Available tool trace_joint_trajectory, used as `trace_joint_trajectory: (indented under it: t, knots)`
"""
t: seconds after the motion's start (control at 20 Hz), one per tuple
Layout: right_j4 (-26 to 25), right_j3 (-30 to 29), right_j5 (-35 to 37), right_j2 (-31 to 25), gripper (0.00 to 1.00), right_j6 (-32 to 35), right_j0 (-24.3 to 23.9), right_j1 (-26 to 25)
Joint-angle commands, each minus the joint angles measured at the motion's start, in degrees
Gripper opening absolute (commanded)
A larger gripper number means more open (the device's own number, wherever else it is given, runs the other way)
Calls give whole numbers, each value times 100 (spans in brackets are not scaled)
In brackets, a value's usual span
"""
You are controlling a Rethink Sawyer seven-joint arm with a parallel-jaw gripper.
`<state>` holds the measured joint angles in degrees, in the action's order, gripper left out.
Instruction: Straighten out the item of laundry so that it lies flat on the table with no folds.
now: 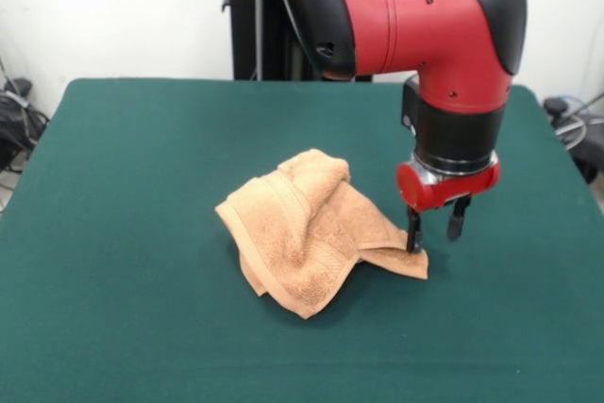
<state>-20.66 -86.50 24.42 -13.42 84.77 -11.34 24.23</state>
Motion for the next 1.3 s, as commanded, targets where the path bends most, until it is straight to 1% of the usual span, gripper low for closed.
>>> trace_joint_trajectory:
  t: [0.05, 0.3, 0.5, 0.75, 0.95, 1.3]
  knots:
    - [-333, 332, -231, 39, 100, 308, -39, -118]
    - [-372, 272, -241, 78, 100, 305, -26, -15]
    - [-493, 235, -421, 70, 100, 247, -33, 7]
    - [-600, 126, -579, 200, 100, 389, 105, 108]
    - [-723, 67, -710, 214, 100, 408, 105, 146]
    - [-776, -142, -528, 213, 100, 454, 140, 452]
